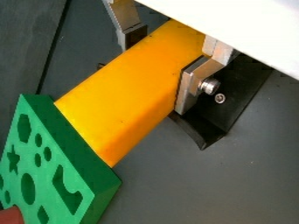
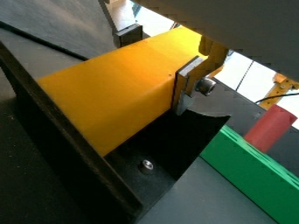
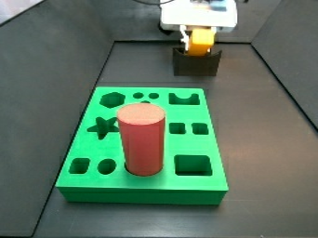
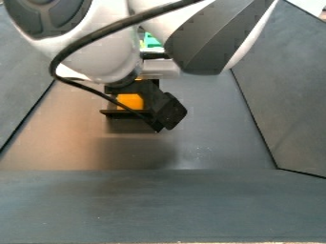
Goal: Pick up the rectangle object. Move up. Place the rectangle object on the fixture. Regrasp the rectangle object. Move to above the board. Insert the rectangle object.
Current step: Place the rectangle object on the fixture.
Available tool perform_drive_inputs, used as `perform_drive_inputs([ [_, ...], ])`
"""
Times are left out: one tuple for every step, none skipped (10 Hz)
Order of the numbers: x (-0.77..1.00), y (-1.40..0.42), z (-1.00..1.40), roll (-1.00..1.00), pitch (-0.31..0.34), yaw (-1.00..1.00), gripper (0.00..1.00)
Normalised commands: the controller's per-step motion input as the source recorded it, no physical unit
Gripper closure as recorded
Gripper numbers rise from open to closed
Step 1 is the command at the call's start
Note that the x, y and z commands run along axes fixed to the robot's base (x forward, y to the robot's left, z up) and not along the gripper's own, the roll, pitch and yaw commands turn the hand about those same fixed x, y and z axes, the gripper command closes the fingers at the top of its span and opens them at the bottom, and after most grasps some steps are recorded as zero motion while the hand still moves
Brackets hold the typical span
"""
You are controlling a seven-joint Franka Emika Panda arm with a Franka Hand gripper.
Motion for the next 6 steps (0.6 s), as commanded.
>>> perform_drive_inputs([
  [0.07, 0.12, -0.34, -0.09, -0.076, -0.13, 1.00],
  [0.07, 0.12, -0.34, -0.09, -0.076, -0.13, 1.00],
  [0.07, 0.13, -0.34, -0.09, -0.081, -0.12, 1.00],
  [0.07, 0.13, -0.34, -0.09, -0.082, -0.12, 1.00],
  [0.07, 0.13, -0.34, -0.09, -0.082, -0.11, 1.00],
  [0.00, -0.50, -0.17, 0.00, 0.000, 0.00, 1.00],
])
